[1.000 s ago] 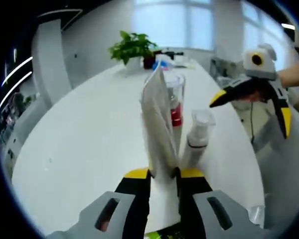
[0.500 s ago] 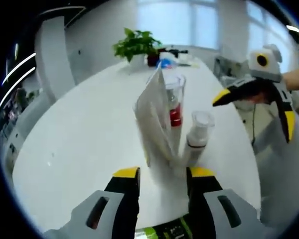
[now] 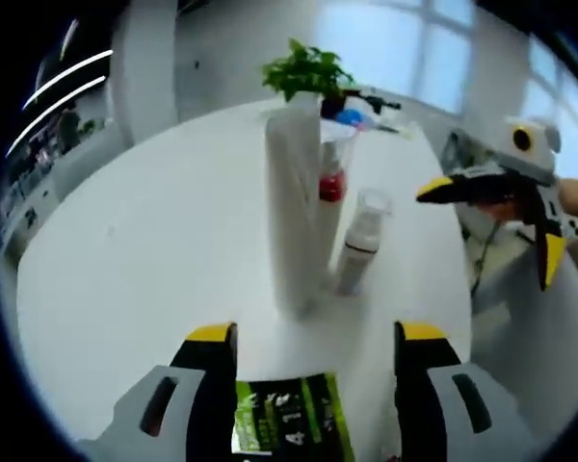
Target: Arrange the skincare products in the storage area until every visible bottle or jar stands upright without overlapping.
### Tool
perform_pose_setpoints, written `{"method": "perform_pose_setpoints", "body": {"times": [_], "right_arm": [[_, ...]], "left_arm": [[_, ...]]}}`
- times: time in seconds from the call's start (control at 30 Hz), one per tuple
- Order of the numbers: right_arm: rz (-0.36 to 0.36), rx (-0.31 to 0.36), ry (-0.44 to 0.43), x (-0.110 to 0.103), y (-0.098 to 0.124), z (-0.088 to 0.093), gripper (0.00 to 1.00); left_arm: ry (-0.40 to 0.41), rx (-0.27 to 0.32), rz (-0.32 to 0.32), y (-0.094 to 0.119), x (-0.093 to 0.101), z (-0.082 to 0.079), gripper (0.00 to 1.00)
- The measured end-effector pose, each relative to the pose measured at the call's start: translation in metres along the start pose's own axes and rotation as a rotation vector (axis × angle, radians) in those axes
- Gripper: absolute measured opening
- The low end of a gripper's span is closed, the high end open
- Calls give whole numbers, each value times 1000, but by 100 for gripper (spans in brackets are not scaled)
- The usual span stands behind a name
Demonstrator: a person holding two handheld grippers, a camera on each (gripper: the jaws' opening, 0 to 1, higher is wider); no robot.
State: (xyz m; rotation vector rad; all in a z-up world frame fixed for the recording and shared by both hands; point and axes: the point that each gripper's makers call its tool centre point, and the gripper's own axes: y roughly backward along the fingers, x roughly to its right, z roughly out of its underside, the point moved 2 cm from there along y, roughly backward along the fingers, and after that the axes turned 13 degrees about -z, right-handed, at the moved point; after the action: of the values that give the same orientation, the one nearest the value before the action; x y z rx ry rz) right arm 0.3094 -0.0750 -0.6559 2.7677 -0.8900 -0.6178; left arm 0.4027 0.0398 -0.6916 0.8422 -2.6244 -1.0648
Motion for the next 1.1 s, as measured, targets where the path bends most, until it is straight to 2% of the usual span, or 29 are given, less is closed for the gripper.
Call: {"method": "perform_pose_setpoints", "body": {"times": [0.2, 0.3, 0.47, 0.6, 0.8, 1.1], "right_arm": [[-5, 3, 7, -7, 0, -2, 100], [-8, 12, 13, -11, 1, -3, 100], [-13, 15, 13, -18, 3, -1, 100], [-21, 24, 16, -26, 7, -3, 100], [-28, 56, 14, -35, 14, -8, 100], [-26, 89, 4, -48, 16, -11, 100]], "left_arm": [[59, -14, -31, 19, 6, 15, 67], [83, -4, -47, 31, 8, 22, 69], [115, 12, -93, 48, 9, 33, 79], [156, 36, -132, 68, 15, 40, 80], [189, 36, -166, 92, 27, 55, 85], [281, 68, -244, 122, 35, 73, 93]]}}
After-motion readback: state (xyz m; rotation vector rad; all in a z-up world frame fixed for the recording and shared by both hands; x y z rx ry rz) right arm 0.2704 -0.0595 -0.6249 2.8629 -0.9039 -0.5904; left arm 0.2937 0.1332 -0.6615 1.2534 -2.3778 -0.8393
